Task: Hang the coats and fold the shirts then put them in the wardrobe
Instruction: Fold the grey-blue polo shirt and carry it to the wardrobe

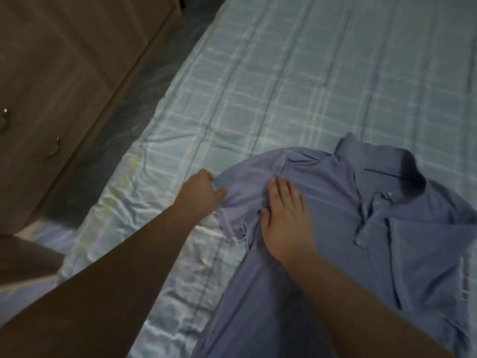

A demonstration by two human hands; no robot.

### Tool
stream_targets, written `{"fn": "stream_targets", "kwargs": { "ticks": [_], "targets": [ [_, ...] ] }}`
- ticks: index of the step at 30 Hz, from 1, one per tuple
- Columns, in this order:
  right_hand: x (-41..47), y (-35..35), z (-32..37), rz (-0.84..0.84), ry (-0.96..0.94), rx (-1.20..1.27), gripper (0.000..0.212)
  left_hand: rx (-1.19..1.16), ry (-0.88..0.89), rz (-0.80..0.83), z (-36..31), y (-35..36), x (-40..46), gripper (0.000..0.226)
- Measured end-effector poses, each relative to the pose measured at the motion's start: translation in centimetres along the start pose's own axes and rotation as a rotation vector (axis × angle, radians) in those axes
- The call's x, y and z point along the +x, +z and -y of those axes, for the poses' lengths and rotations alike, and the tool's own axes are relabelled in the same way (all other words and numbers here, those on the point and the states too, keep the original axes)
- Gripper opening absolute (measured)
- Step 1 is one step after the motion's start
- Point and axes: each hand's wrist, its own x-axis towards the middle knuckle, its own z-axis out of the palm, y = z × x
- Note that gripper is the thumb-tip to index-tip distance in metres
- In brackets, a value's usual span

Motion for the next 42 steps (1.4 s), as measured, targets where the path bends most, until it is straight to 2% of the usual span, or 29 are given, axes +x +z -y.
{"fn": "stream_targets", "kwargs": {
  "ticks": [3, 6, 8, 12, 17, 19, 21, 23, 26, 28, 32, 35, 37, 39, 42],
  "targets": [
    [1.1, 1.7, 0.5, 0.044, 0.071, -0.098, 0.068, -0.041, 0.052, -0.03, -0.5, -0.2, 0.3, 0.035],
    [1.3, 2.8, 1.3, 0.039, 0.115, -0.148, 0.069, -0.307, 0.027, -0.044, -0.7, -1.4, 0.5, 0.016],
    [1.4, 3.2, 2.0, 0.023, 0.132, -0.159, 0.069, -0.378, 0.118, -0.04, -0.8, -2.1, 0.0, 0.015],
    [1.5, 3.4, 2.2, 0.021, 0.15, -0.146, 0.069, -0.339, 0.287, -0.06, -2.4, -2.4, -1.0, 0.017],
    [0.1, 0.5, -0.5, -0.062, 0.152, 0.028, 0.066, -0.4, 0.408, -0.003, -7.7, -0.4, -2.7, 0.016],
    [-1.4, -1.3, -3.2, -0.139, 0.191, 0.093, 0.066, -0.338, 0.458, 0.055, -10.5, 1.6, -3.7, 0.021],
    [-3.1, -3.1, -6.0, -0.198, 0.234, 0.138, 0.063, -0.391, 0.417, 0.226, -12.9, 4.3, -4.8, 0.014],
    [-4.5, -4.7, -8.6, -0.238, 0.248, 0.169, 0.061, -0.324, 0.368, 0.361, -14.5, 7.3, -6.0, 0.013],
    [-5.3, -6.5, -12.0, -0.331, 0.231, 0.195, 0.058, -0.043, 0.359, 0.419, -15.2, 10.9, -7.1, 0.025],
    [-5.0, -7.7, -14.1, -0.393, 0.223, 0.216, 0.054, -0.047, 0.341, 0.466, -15.8, 12.1, -7.2, 0.022],
    [-2.8, -10.2, -17.7, -0.548, 0.321, 0.275, 0.042, -0.09, 0.351, 0.279, -18.8, 12.5, -5.6, 0.013],
    [-0.7, -11.1, -20.9, -0.563, 0.481, 0.305, 0.051, -0.182, 0.417, 0.061, -22.7, 12.7, -3.1, 0.012],
    [0.6, -11.3, -22.5, -0.491, 0.545, 0.349, 0.062, -0.182, 0.429, -0.047, -25.6, 13.2, -1.3, 0.026],
    [1.8, -11.1, -23.7, -0.395, 0.601, 0.382, 0.069, -0.085, 0.399, -0.135, -27.8, 14.0, 0.4, 0.049],
    [3.0, -10.5, -25.2, -0.293, 0.596, 0.368, 0.064, 0.016, 0.286, -0.141, -30.0, 15.5, 2.0, 0.08]
  ]
}}
